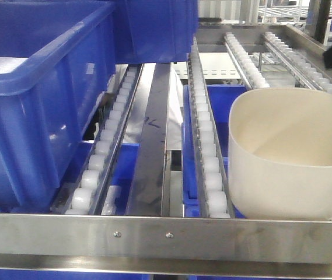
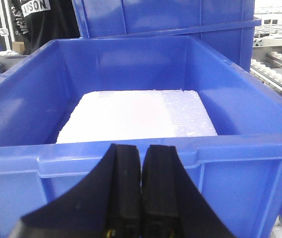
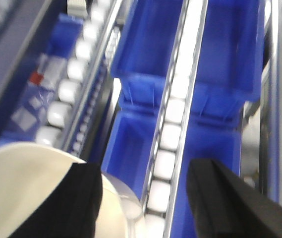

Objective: Move white bin to right shelf second layer
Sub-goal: 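Open the right gripper and release the bin rim, then lift the right gripper up and away from the placed bin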

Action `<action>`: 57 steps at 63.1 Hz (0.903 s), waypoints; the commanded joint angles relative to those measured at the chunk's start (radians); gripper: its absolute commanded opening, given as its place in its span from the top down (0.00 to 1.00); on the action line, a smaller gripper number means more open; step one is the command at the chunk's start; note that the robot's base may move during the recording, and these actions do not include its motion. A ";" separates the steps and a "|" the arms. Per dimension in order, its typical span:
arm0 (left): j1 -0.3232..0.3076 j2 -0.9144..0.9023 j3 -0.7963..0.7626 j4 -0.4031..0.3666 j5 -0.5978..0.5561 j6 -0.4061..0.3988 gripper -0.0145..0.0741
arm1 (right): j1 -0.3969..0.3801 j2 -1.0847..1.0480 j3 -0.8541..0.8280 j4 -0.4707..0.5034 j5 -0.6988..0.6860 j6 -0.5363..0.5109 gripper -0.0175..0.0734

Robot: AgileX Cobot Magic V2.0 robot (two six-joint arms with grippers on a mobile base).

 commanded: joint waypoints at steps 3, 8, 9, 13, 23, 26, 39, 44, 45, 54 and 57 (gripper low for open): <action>-0.002 -0.013 0.033 -0.005 -0.086 -0.007 0.74 | -0.006 -0.110 -0.027 0.000 -0.065 -0.002 0.32; -0.002 -0.013 0.033 -0.005 -0.086 -0.007 0.74 | -0.006 -0.179 -0.024 0.000 -0.064 -0.002 0.44; -0.002 -0.013 0.033 -0.005 -0.086 -0.007 0.74 | -0.006 -0.193 -0.021 0.000 -0.064 -0.002 0.47; -0.002 -0.013 0.033 -0.005 -0.086 -0.007 0.74 | -0.006 -0.262 -0.003 0.000 -0.072 -0.002 0.61; -0.002 -0.013 0.033 -0.005 -0.086 -0.007 0.74 | -0.006 -0.411 0.090 0.000 -0.107 -0.002 0.74; -0.002 -0.013 0.033 -0.005 -0.086 -0.007 0.74 | -0.006 -0.448 0.125 0.000 -0.121 -0.002 0.75; -0.002 -0.013 0.033 -0.005 -0.086 -0.007 0.74 | -0.006 -0.562 0.232 0.000 -0.143 -0.002 0.75; -0.002 -0.013 0.033 -0.005 -0.086 -0.007 0.74 | -0.006 -0.567 0.234 0.000 -0.149 -0.002 0.75; -0.002 -0.013 0.033 -0.005 -0.086 -0.007 0.74 | -0.006 -0.567 0.234 0.000 -0.150 -0.002 0.75; -0.002 -0.013 0.033 -0.005 -0.086 -0.007 0.74 | -0.006 -0.567 0.234 0.000 -0.170 -0.002 0.75; -0.002 -0.013 0.033 -0.005 -0.086 -0.007 0.74 | -0.006 -0.567 0.234 0.000 -0.170 -0.002 0.75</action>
